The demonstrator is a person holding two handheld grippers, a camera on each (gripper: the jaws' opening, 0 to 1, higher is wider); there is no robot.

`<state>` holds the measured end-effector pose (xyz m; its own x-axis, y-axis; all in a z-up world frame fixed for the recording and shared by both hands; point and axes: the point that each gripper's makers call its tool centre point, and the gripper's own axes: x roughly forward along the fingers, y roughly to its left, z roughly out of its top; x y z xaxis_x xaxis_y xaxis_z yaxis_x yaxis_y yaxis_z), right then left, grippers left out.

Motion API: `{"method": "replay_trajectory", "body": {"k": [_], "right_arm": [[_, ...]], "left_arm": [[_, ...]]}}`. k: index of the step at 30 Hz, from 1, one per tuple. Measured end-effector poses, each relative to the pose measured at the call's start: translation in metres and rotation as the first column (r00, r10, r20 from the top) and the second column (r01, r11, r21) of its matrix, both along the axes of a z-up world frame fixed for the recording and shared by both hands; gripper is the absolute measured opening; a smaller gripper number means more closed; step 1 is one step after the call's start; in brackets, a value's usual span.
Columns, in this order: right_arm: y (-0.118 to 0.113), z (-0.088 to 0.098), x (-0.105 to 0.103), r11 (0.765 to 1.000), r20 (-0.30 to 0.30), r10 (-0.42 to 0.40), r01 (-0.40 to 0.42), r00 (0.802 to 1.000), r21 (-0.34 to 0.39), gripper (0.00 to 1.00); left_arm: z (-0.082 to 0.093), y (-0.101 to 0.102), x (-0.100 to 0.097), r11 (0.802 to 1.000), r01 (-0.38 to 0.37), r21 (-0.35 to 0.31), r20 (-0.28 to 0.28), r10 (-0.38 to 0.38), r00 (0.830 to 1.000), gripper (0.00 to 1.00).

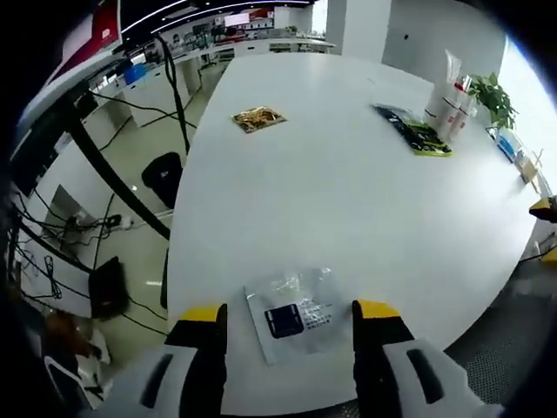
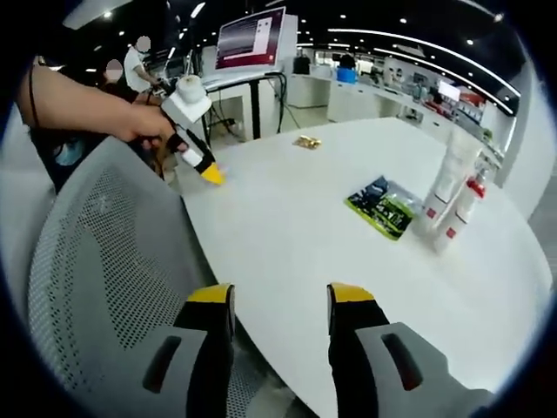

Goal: Arrange the skincare products in the storage area until every visible bottle or jar stands upright without overlapping.

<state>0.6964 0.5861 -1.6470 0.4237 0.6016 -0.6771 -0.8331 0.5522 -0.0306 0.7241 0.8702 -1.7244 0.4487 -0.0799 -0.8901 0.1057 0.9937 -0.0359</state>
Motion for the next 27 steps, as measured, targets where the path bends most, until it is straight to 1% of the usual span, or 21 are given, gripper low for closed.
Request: {"method": "replay_trajectory", "body": {"k": [3, 4, 5, 9, 11, 12, 13, 14, 15, 17, 21, 27], "right_arm": [[0.000, 0.000, 0.000, 1.000, 0.008, 0.007, -0.007, 1.000, -0.006, 0.39], [0.000, 0.000, 0.000, 1.000, 0.008, 0.009, -0.009, 1.000, -0.011, 0.39], [0.000, -0.001, 0.000, 1.000, 0.011, 0.011, -0.011, 1.000, -0.017, 0.39], [-0.001, -0.002, 0.001, 0.999, 0.023, 0.015, -0.014, 1.000, -0.031, 0.38], [-0.002, -0.002, 0.001, 0.999, 0.026, 0.011, -0.010, 1.000, -0.034, 0.38], [-0.002, -0.002, 0.002, 0.999, 0.029, 0.011, -0.010, 1.000, -0.036, 0.38], [-0.002, -0.002, 0.002, 0.999, 0.029, 0.010, -0.009, 1.000, -0.036, 0.38], [-0.002, -0.002, 0.002, 0.999, 0.029, 0.008, -0.007, 1.000, -0.037, 0.39], [-0.003, -0.002, 0.003, 0.999, 0.031, 0.007, -0.006, 1.000, -0.039, 0.39], [-0.003, -0.002, 0.003, 0.999, 0.034, 0.006, -0.004, 0.999, -0.044, 0.39], [-0.003, -0.001, 0.003, 0.999, 0.041, 0.006, -0.004, 0.999, -0.048, 0.39], [-0.002, -0.001, 0.004, 0.999, 0.048, 0.012, -0.010, 0.999, -0.047, 0.39]], "left_arm": [[-0.003, 0.000, 0.001, 1.000, 0.012, 0.002, -0.011, -0.012, 1.000, 0.49], [-0.002, 0.000, 0.001, 1.000, 0.013, 0.001, -0.012, -0.013, 1.000, 0.44], [-0.004, 0.000, 0.002, 1.000, 0.019, 0.003, -0.013, -0.019, 1.000, 0.43], [-0.006, 0.000, 0.005, 1.000, 0.026, 0.000, -0.010, -0.026, 1.000, 0.42], [-0.005, 0.000, 0.007, 1.000, 0.016, -0.008, -0.006, -0.016, 1.000, 0.41], [-0.004, -0.004, 0.010, 0.999, 0.008, -0.036, 0.007, -0.008, 1.000, 0.41], [-0.004, -0.010, 0.013, 0.997, -0.005, -0.077, 0.021, 0.007, 1.000, 0.41], [-0.003, -0.011, 0.014, 0.995, -0.028, -0.100, 0.022, 0.031, 0.999, 0.41], [-0.003, -0.011, 0.014, 0.994, -0.035, -0.105, 0.018, 0.037, 0.999, 0.41], [-0.003, -0.011, 0.014, 0.994, -0.027, -0.103, 0.017, 0.029, 0.999, 0.41], [-0.003, -0.016, 0.013, 0.992, -0.021, -0.124, 0.013, 0.023, 1.000, 0.41], [0.002, -0.026, 0.016, 0.990, 0.020, -0.138, 0.039, -0.015, 0.999, 0.41]]}}
